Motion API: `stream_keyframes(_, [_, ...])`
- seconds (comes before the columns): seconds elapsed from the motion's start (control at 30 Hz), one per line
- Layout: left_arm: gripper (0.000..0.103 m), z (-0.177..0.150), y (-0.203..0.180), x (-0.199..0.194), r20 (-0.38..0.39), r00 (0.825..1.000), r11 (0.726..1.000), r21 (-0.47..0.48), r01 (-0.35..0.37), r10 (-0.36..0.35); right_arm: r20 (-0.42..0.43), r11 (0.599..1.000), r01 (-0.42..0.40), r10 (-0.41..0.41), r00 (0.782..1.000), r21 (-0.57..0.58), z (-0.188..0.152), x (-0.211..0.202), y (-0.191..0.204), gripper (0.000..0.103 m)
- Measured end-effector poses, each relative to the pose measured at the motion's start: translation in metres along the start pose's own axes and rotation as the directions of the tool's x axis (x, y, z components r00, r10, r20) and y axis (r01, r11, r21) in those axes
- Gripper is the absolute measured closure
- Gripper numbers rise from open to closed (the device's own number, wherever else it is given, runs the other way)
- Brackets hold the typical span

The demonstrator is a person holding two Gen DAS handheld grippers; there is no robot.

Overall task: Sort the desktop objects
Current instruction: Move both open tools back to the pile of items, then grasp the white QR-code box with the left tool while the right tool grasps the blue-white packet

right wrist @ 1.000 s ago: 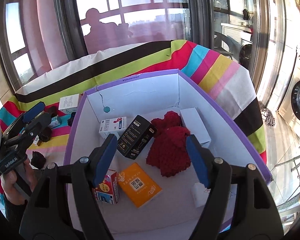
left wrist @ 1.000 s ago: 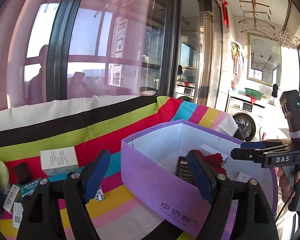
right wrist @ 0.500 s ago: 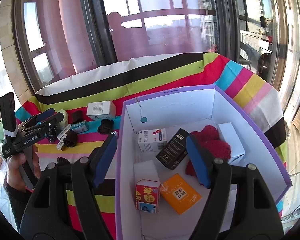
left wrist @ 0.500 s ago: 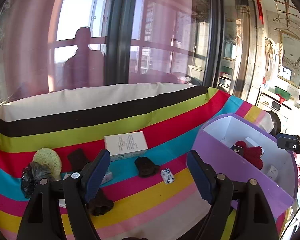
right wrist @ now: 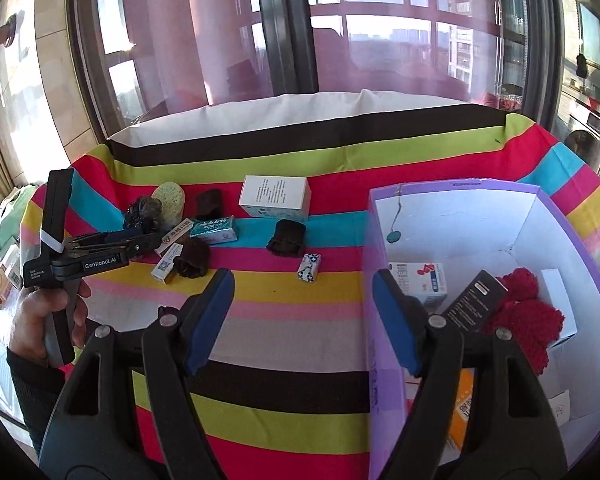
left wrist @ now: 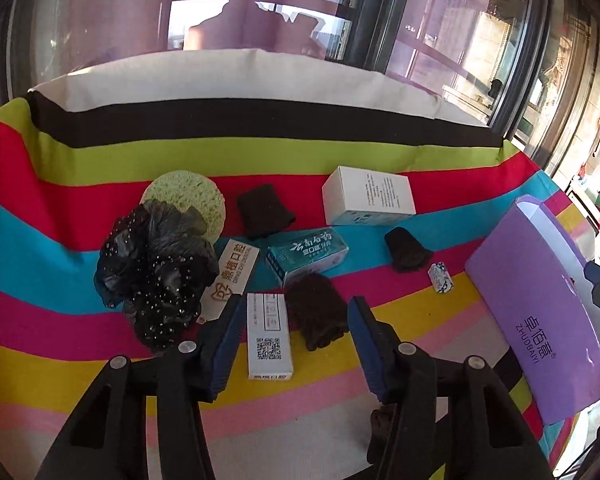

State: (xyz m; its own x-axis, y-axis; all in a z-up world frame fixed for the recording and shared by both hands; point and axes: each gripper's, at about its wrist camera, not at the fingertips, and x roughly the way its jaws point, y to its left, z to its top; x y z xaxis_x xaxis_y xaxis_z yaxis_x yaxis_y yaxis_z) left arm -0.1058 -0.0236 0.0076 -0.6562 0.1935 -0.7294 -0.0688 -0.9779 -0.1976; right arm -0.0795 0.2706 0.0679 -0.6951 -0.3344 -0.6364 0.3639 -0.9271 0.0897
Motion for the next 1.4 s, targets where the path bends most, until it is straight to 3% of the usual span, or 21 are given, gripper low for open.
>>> stream_keyframes(0.17, [0.05, -0.011, 0.008, 0.023, -0.116, 0.991, 0.998, -0.005, -0.068, 0.067, -0.056, 1.0, 0.001, -0.003, 0.998, -0.023, 0.001, 0.038, 0.016, 0.029])
stream_keyframes(0.33, [0.05, -0.016, 0.007, 0.034, -0.16, 0.985, 0.998, 0.001, -0.059, 0.058, -0.109, 0.999, 0.017, -0.022, 0.994, -0.047, 0.002, 0.072, 0.025, 0.034])
stream_keyframes(0.47, [0.05, -0.019, 0.005, 0.044, -0.194, 0.976, 0.996, 0.019, -0.093, 0.095, -0.151, 0.998, 0.027, -0.035, 0.988, -0.058, 0.001, 0.098, 0.029, 0.037])
stream_keyframes(0.87, [0.055, -0.021, 0.001, 0.048, -0.196, 0.972, 0.992, 0.038, -0.124, 0.129, -0.26, 0.991, 0.133, -0.129, 0.957, -0.002, -0.002, 0.173, 0.014, 0.041])
stream_keyframes(1.03, [0.069, -0.02, 0.001, 0.047, -0.191, 0.973, 0.991, 0.036, -0.125, 0.13, -0.278, 0.988, 0.152, -0.135, 0.951, 0.038, 0.0, 0.188, 0.002, 0.053])
stream_keyframes(1.13, [0.069, -0.02, 0.002, 0.047, -0.189, 0.975, 0.993, 0.027, -0.117, 0.12, -0.286, 0.986, 0.155, -0.134, 0.949, 0.053, -0.002, 0.193, -0.003, 0.069])
stream_keyframes(1.3, [0.069, -0.019, 0.002, 0.047, -0.187, 0.974, 0.992, 0.026, -0.121, 0.124, -0.291, 0.99, 0.134, -0.114, 0.95, 0.051, 0.0, 0.194, -0.003, 0.079])
stream_keyframes(1.4, [0.069, -0.019, 0.002, 0.047, -0.182, 0.975, 0.992, 0.022, -0.122, 0.124, -0.278, 0.992, 0.12, -0.103, 0.955, 0.044, -0.002, 0.192, -0.001, 0.079])
